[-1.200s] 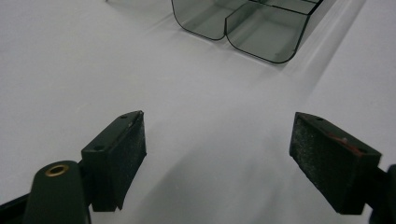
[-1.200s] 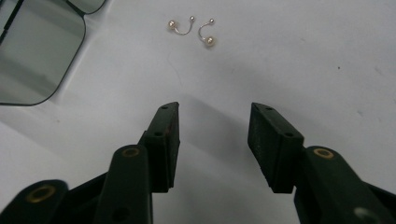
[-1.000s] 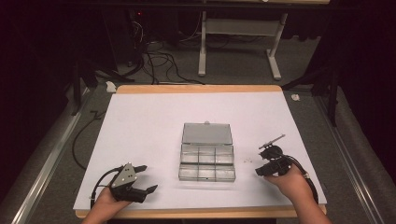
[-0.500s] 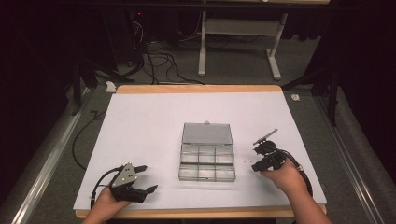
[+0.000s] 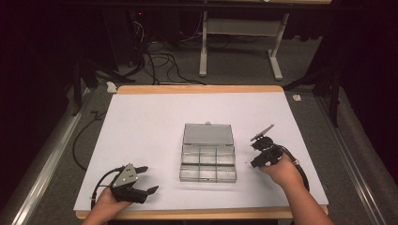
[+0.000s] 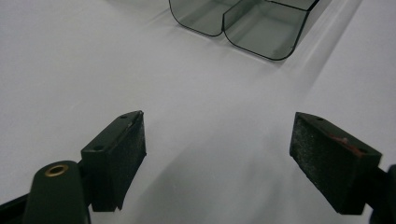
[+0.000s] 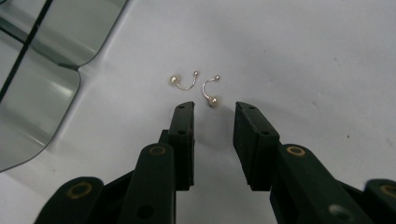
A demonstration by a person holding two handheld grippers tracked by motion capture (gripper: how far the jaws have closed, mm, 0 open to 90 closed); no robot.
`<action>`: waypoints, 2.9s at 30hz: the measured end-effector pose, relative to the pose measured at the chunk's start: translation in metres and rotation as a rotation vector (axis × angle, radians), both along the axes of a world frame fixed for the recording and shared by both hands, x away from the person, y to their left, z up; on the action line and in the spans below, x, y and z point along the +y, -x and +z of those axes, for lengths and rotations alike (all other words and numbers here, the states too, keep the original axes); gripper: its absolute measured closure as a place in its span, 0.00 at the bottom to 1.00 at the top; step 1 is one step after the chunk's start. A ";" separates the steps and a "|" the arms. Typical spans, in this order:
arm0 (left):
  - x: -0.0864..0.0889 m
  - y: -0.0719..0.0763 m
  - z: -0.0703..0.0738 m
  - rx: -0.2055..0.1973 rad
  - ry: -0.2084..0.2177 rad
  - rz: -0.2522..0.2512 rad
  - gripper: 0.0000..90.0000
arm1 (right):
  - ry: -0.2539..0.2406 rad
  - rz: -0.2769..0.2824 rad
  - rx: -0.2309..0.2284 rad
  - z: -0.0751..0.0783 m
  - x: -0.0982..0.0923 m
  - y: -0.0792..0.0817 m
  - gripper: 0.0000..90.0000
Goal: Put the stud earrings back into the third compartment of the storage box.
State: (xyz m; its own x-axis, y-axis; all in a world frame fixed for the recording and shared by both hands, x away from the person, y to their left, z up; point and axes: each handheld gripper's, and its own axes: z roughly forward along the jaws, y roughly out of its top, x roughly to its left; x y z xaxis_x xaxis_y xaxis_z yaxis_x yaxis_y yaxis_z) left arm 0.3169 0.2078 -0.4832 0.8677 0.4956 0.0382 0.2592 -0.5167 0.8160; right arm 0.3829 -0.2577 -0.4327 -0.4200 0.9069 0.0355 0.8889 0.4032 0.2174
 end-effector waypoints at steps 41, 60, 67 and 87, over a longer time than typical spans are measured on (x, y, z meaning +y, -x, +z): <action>0.000 0.000 0.000 -0.003 0.000 -0.007 0.21 | -0.011 0.051 0.018 0.030 0.019 -0.010 0.96; 0.000 0.001 0.000 -0.005 0.005 -0.004 0.21 | -0.029 0.131 -0.006 0.051 0.054 -0.009 0.96; 0.000 0.001 0.000 -0.004 0.007 -0.007 0.21 | -0.032 0.150 -0.003 0.051 0.066 -0.011 0.96; 0.000 0.001 0.000 -0.003 0.007 -0.011 0.21 | -0.017 0.215 0.028 0.029 0.093 -0.022 0.96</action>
State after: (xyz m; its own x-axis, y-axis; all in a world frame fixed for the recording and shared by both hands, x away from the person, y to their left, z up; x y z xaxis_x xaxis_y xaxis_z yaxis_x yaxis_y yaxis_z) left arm 0.3163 0.2080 -0.4831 0.8731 0.4862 0.0372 0.2513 -0.5140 0.8202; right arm 0.4051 -0.1651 -0.4035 -0.6024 0.7957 0.0639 0.7885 0.5807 0.2024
